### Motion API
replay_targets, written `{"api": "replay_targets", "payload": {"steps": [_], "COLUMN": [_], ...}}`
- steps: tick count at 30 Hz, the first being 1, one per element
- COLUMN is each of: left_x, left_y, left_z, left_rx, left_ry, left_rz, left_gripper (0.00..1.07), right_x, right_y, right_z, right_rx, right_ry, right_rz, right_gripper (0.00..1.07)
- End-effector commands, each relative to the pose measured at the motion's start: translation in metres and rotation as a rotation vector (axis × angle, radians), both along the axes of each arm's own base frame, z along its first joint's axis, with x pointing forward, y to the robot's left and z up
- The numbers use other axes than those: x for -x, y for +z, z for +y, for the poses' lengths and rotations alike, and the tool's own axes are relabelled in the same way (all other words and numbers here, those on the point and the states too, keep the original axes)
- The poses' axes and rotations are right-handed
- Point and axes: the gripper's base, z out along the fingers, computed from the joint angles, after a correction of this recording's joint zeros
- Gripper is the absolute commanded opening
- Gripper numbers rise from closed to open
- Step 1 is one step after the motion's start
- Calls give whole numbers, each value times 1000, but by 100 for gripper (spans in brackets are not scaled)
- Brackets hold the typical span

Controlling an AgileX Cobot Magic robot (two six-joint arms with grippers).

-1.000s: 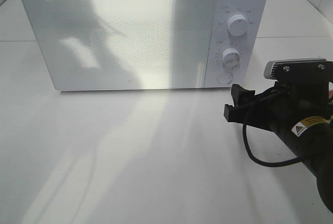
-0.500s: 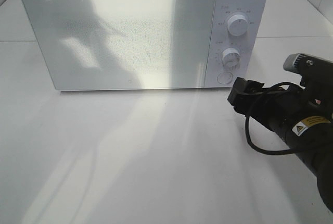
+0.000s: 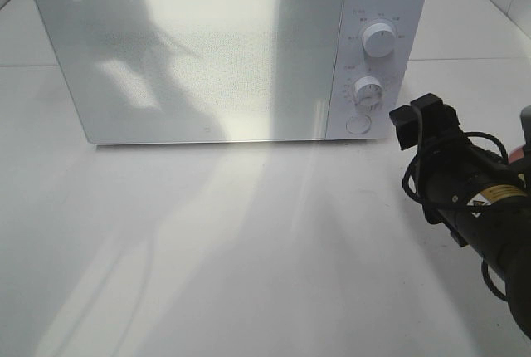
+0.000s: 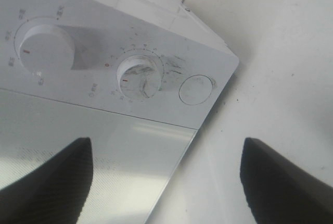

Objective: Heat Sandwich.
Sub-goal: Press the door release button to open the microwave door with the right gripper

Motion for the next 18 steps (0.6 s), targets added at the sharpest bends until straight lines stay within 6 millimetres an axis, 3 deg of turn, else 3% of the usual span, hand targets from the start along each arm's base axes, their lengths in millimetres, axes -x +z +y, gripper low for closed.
{"api": "replay_targets", "payload": {"steps": [1,5,11,14,15,16,18], "left_x": [4,4,4,4,4,4,4], "left_y": [0,0,0,0,0,0,0], "left_z": [0,0,0,0,0,0,0], "left_rx": [-1,-1,-1,-1,-1,-1,-1], "left_ry": [4,4,4,4,4,4,4], "left_rz": [-33,-33,-33,-33,-33,-33,-33], "left_gripper": [103,103,103,103,103,103,103], "right_x": [-1,0,1,2,2,2,2], "right_y": [3,1,-3,-4,-4,-4,-4], "right_z": [2,2,2,2,2,2,2], "right_rx": [-166,-275,-380,-380,-380,-380,-380], "right_ry": [-37,-69,-108,-110,-110,-110,-110], "right_rz": [-16,16,79,89,89,89,90], "right_gripper": [75,70,53,30,16,16,3]}}
